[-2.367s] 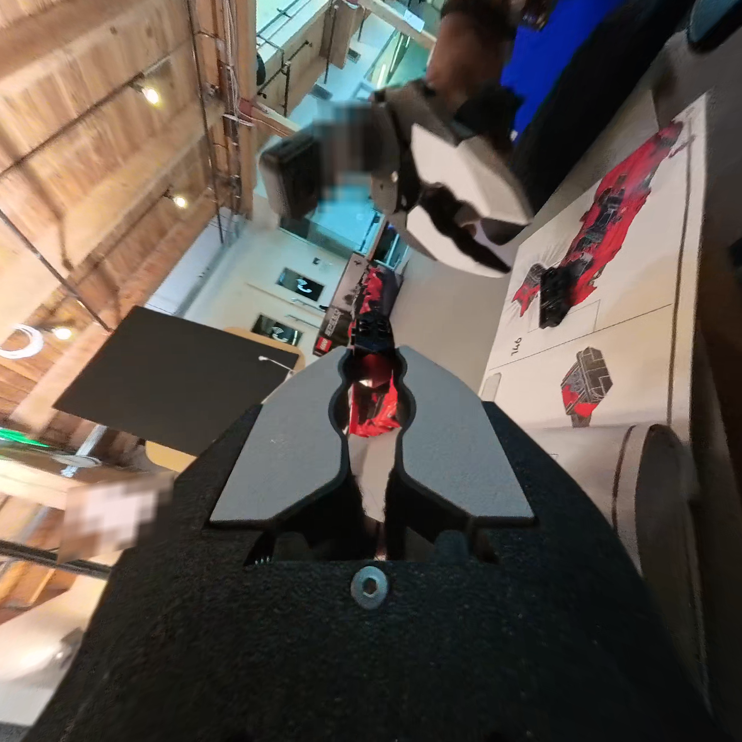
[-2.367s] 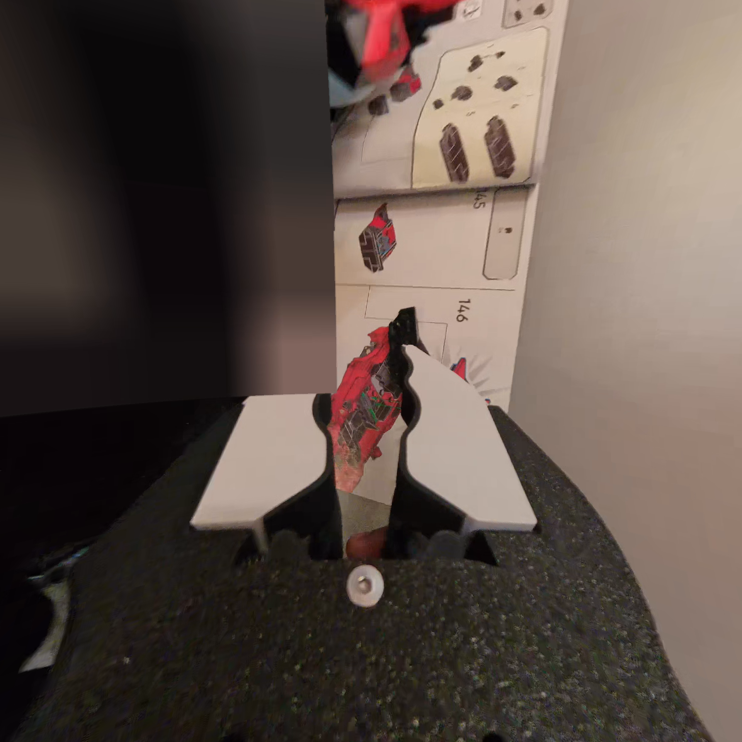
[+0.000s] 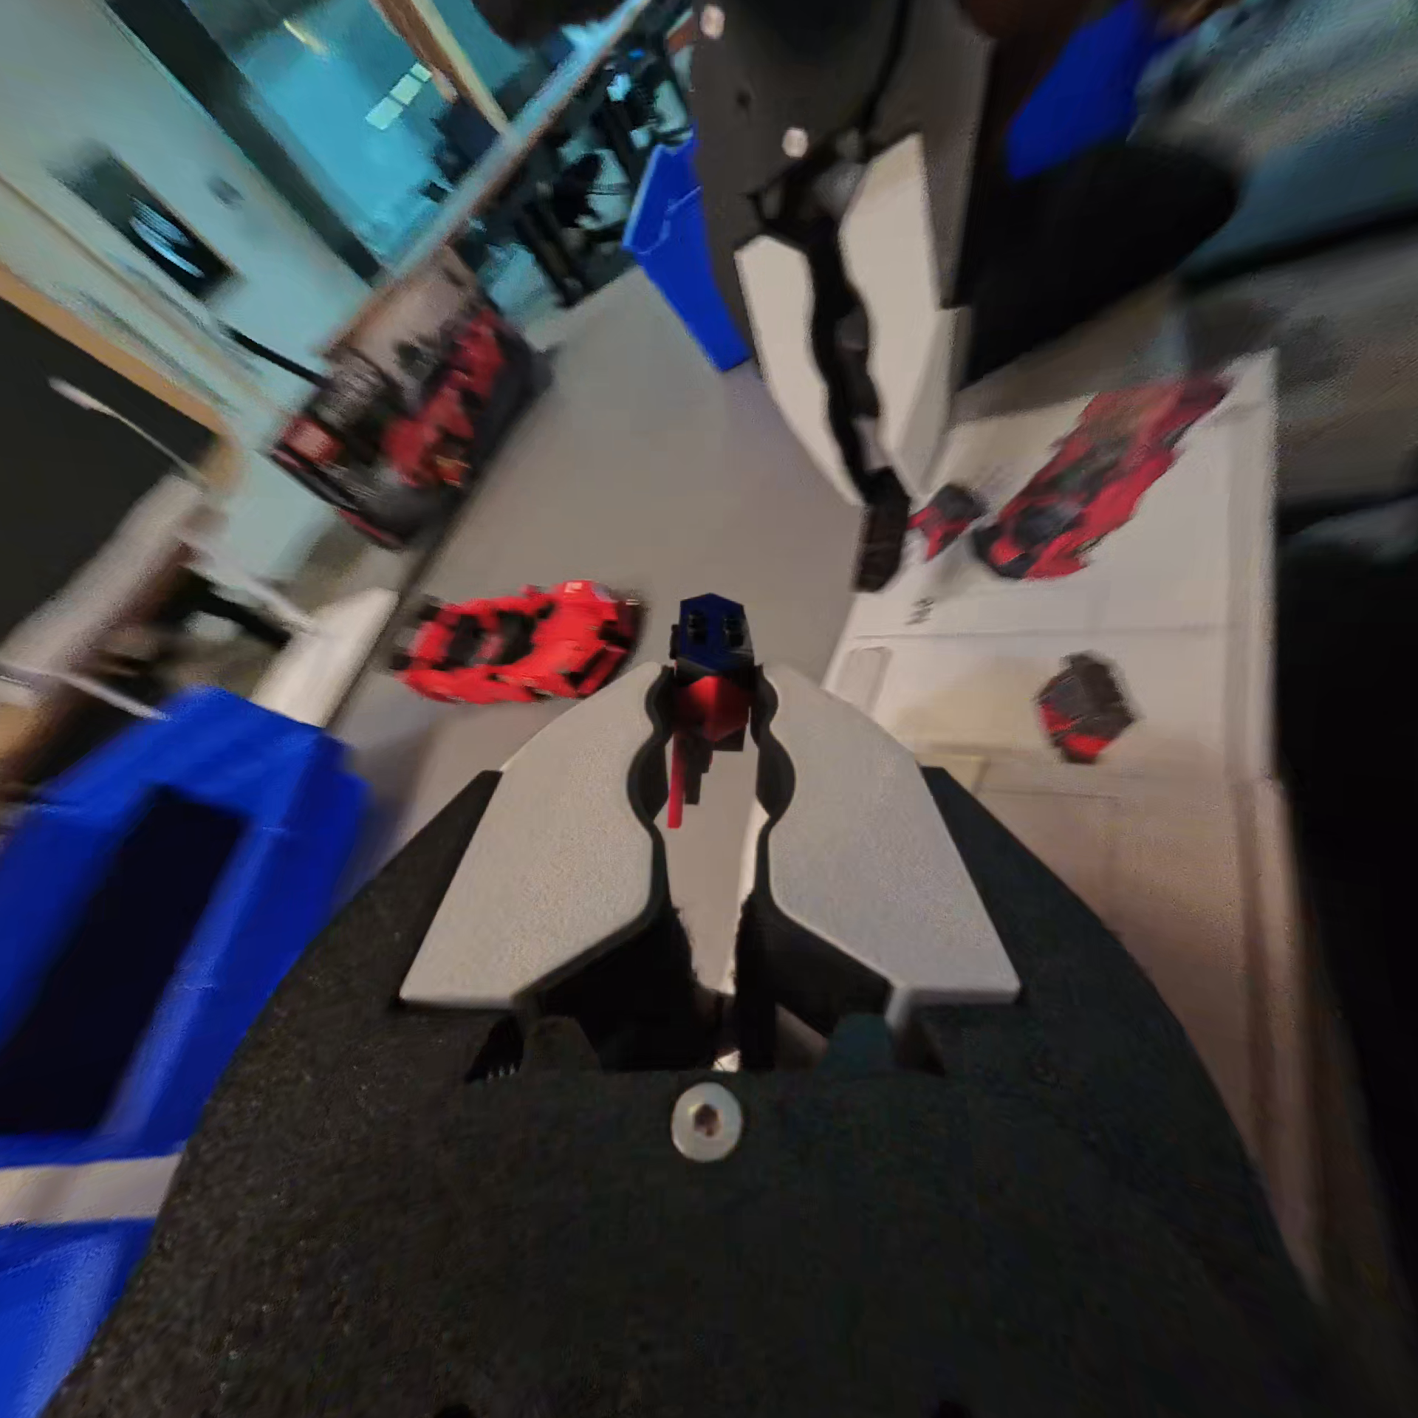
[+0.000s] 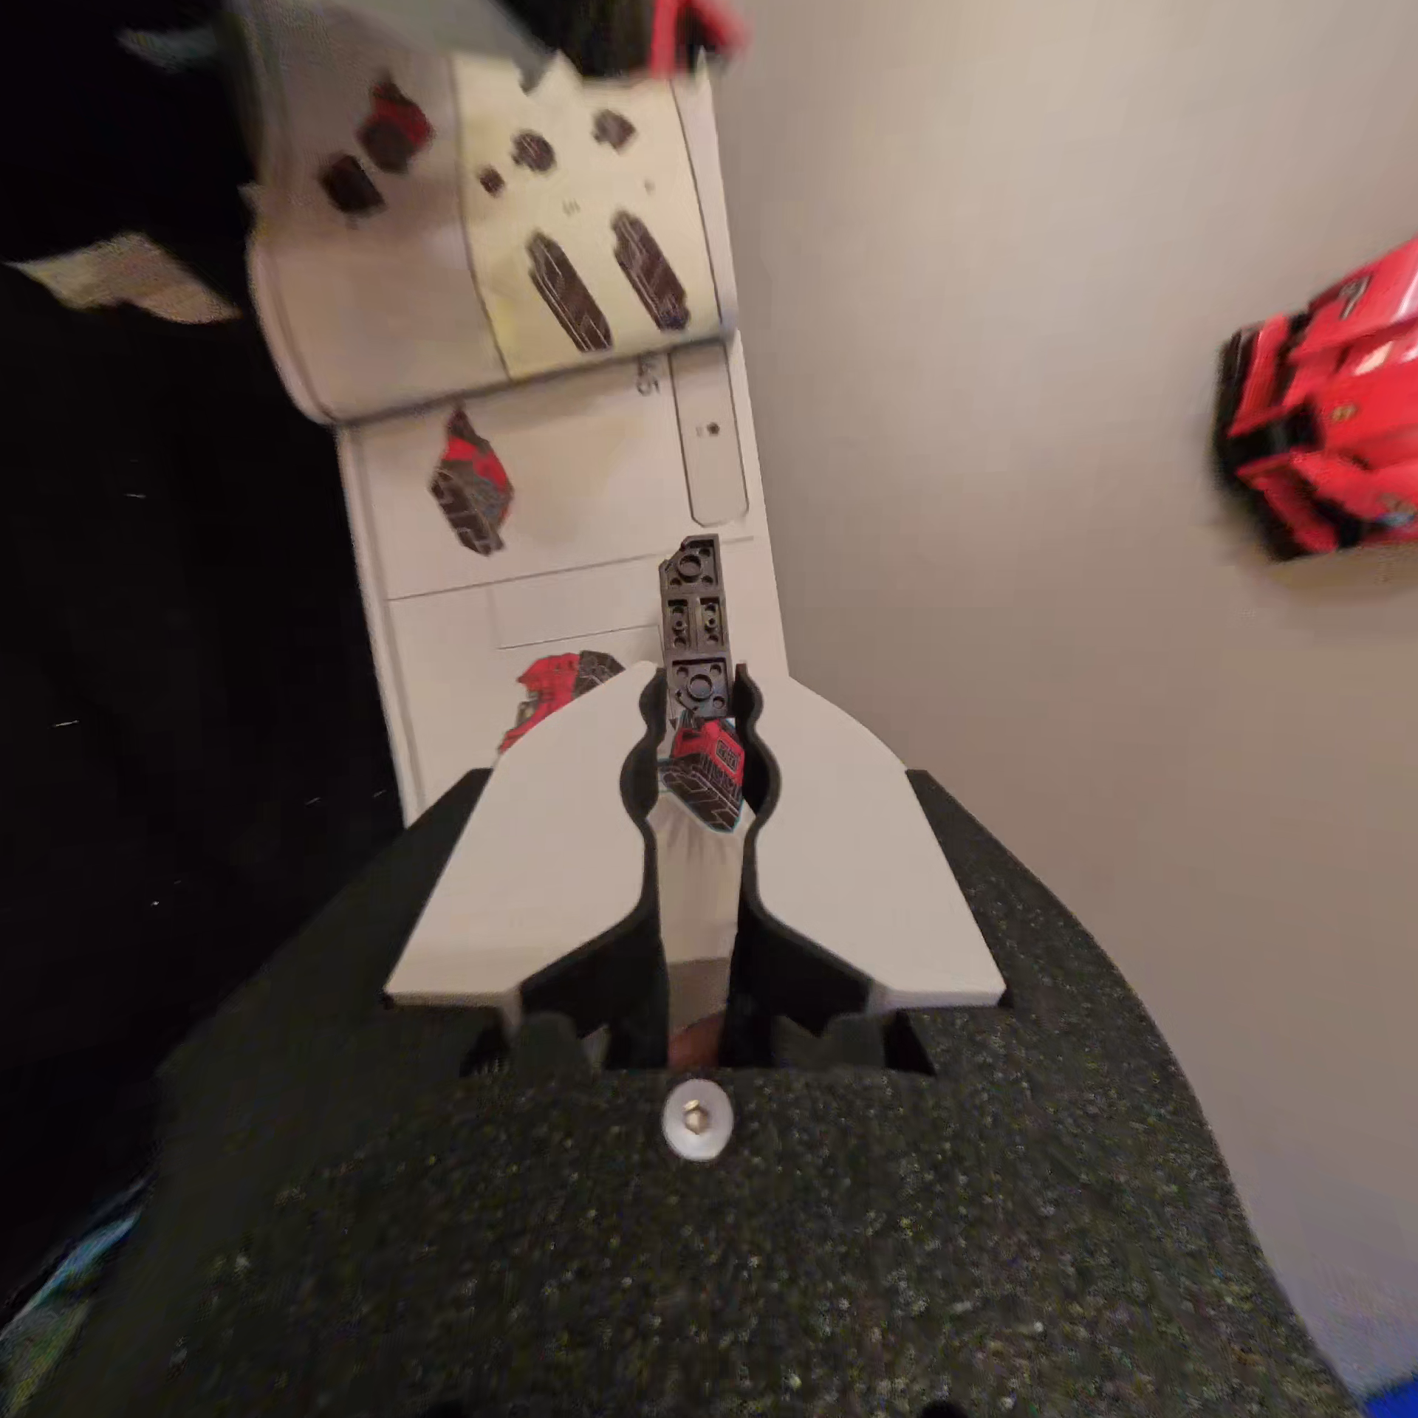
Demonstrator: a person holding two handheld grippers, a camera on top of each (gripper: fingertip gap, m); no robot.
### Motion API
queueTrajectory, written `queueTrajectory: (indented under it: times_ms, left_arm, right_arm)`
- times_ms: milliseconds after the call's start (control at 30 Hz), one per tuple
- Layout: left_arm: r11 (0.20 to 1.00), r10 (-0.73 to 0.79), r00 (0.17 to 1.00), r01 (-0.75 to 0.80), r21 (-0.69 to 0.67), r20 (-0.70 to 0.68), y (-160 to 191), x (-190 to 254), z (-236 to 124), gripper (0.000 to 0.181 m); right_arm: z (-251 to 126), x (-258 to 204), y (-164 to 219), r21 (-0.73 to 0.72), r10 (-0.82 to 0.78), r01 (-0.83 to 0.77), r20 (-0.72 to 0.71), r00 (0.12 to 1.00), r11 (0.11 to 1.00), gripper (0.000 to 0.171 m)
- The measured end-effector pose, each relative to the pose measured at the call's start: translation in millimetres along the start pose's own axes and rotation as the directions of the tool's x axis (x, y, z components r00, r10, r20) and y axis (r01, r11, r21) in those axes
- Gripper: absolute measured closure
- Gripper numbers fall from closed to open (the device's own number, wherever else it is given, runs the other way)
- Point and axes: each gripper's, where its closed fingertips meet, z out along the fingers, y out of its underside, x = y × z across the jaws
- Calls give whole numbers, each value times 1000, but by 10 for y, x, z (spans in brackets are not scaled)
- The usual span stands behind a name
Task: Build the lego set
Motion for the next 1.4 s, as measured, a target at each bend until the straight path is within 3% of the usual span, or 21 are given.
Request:
queueTrajectory:
  times_ms: [67,133,233,300,400,533,667,833,1000,1200,1400]
  left_arm:
    - [970,243,960,-238,-54,139,-35,-35,34,163]
    - [876,481,845,-456,-157,233,-77,-61,58,163]
    - [593,804,503,-716,-369,316,-208,-151,31,163]
    - [496,860,375,-773,-395,347,-311,-130,33,163]
    - [470,866,326,-789,-395,378,-372,-124,45,163]
    - [460,870,314,-794,-399,380,-367,-131,61,163]
    - [509,849,375,-769,-387,371,-292,-164,97,163]
    - [597,800,484,-700,-392,355,-100,-296,62,163]
    - [674,738,576,-647,-357,351,-15,-281,52,163]
    - [718,696,632,-616,-324,340,70,-207,104,163]
    - [712,702,626,-623,-325,338,68,-179,90,163]
  right_arm:
    - [159,-55,127,57,-8,11,-59,998,998,154]
    - [244,-57,195,85,-4,14,-119,993,996,153]
    - [232,-47,177,141,-27,54,-185,982,989,153]
    - [233,-47,178,153,-33,64,-195,980,986,150]
    - [229,-51,180,168,-22,53,-181,983,984,139]
    - [156,-42,113,239,15,24,-159,987,971,126]
    - [6,-87,-82,384,78,-44,-74,994,922,125]
    - [1,-88,80,340,63,-12,-140,988,940,123]
    - [9,-114,208,366,127,-83,-96,987,927,133]
    - [59,-133,229,340,109,-68,-102,989,938,138]
    - [71,-148,228,355,126,-91,-77,989,930,139]
